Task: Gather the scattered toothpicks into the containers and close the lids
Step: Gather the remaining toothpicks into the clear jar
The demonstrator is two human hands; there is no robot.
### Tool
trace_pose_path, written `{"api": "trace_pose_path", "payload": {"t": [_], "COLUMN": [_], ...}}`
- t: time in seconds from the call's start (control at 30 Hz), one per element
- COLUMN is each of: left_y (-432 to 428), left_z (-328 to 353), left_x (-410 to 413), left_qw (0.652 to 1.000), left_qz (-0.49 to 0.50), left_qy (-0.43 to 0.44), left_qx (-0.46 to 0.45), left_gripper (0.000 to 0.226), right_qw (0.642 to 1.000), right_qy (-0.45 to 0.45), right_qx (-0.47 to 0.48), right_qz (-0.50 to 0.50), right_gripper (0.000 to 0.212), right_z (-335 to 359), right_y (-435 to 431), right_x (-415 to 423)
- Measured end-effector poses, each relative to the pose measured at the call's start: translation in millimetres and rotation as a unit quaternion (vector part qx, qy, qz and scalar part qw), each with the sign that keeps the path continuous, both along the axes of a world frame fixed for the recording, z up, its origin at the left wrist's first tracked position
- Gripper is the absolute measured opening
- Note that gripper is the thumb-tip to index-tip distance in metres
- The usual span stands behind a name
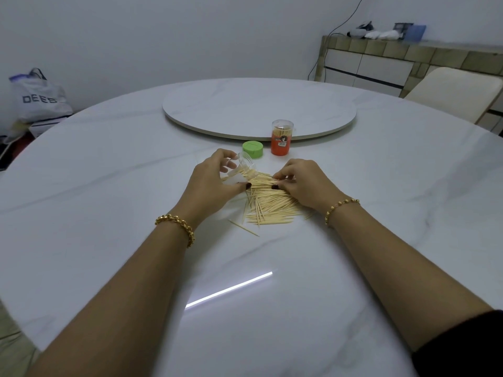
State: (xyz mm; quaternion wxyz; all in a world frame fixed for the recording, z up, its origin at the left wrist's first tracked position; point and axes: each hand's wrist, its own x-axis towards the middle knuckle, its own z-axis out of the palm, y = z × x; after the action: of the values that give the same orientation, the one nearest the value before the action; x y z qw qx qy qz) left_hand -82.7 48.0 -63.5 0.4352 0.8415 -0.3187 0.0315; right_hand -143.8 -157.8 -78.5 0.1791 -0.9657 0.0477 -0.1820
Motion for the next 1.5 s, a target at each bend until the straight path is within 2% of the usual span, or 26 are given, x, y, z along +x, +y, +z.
{"api": "trace_pose_path", "payload": {"t": [0.5, 0.7, 1.07, 1.5], "left_y": [1.7, -0.4, -4.5, 1.4], "left_z": [-1.4, -0.8, -2.8, -5.0], "left_x": [0.6, -1.9, -4.9, 1.5], "left_qw": [1.000, 1.000, 1.000, 1.000], "left_qz": [0.004, -0.003, -0.017, 0.010], "left_qy": [-0.002, 0.000, 0.002, 0.014], "left_qx": [0.000, -0.002, -0.006, -0.008], "left_gripper": [0.054, 0.054, 0.055, 0.052], "right_qw": [0.992, 0.983, 0.979, 0.952], "right_qy": [-0.116, -0.180, -0.205, -0.247], "right_qx": [-0.009, 0.032, 0.018, 0.176], "right_qz": [-0.044, -0.031, -0.011, -0.041], "right_gripper": [0.020, 0.017, 0.015, 0.019], "right_z": [-4.9, -1.3, 1.3, 9.5], "right_y": [1.3, 8.6, 19.9, 20.7], "right_x": [-2.2, -2.4, -4.4, -8.5]}}
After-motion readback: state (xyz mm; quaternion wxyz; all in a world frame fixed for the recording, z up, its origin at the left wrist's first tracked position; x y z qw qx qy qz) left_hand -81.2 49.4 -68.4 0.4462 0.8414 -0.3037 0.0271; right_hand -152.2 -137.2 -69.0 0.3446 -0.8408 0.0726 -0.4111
